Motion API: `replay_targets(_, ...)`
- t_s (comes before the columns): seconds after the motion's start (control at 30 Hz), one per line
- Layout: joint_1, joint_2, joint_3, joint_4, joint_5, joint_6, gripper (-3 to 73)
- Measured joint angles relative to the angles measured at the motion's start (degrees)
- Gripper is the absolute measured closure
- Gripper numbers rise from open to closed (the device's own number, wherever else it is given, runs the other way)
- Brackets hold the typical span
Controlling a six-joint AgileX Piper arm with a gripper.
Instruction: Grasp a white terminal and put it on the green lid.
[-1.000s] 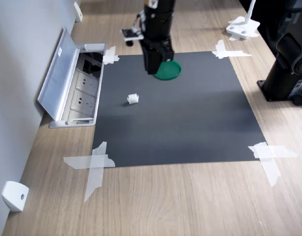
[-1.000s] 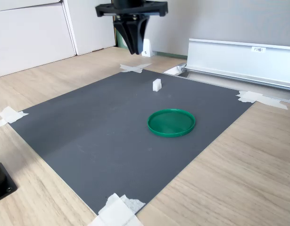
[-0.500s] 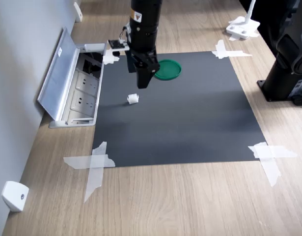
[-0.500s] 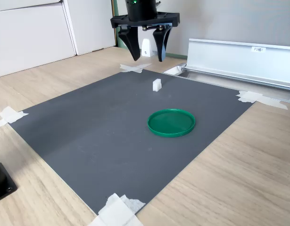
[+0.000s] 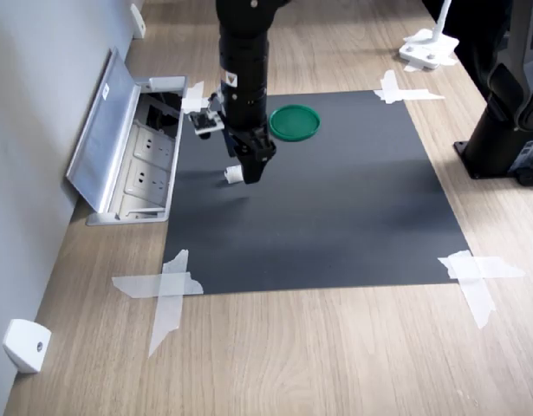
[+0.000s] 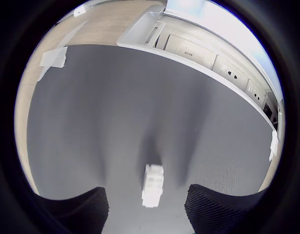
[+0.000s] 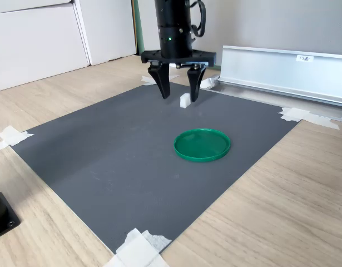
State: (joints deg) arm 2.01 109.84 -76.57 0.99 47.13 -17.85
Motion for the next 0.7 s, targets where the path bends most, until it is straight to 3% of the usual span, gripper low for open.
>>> replay_targets(0.17, 0.0, 0.65, 0.0, 0.06, -1.65, -0.49, 4.8)
replay_targets(0.3, 0.0, 0.7, 0.0, 0.94, -2.61, -2.29, 11.6)
replay_targets(0.7, 0.0, 1.82, 0.0, 2.56, -2.78, -2.76, 51.0)
